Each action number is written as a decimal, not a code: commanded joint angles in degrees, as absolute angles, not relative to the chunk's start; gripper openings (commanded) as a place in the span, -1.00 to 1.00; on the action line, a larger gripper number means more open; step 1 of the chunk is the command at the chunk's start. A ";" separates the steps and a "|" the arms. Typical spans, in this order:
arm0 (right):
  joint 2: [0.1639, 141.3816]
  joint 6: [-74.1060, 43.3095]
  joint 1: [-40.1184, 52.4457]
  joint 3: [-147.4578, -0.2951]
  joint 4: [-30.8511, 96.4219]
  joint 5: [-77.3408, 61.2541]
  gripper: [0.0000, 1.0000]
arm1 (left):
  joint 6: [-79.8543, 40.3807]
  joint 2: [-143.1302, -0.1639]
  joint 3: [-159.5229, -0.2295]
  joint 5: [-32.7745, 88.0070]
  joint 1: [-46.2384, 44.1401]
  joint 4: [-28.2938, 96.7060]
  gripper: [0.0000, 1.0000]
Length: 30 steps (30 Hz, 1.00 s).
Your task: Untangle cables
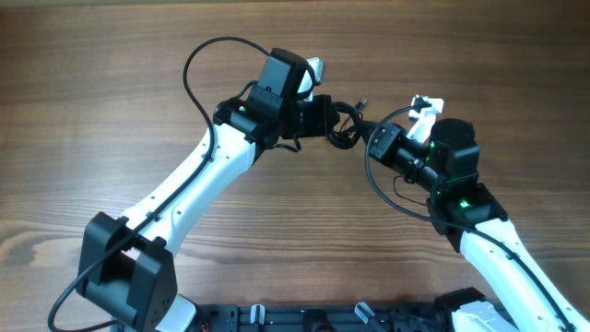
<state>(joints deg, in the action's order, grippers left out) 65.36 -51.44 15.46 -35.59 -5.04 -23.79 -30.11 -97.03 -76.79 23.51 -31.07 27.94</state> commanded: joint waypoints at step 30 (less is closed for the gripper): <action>66.89 -43.53 11.05 -36.10 0.97 -28.45 0.55 | -32.58 -95.64 -77.58 26.39 -29.71 23.55 -0.92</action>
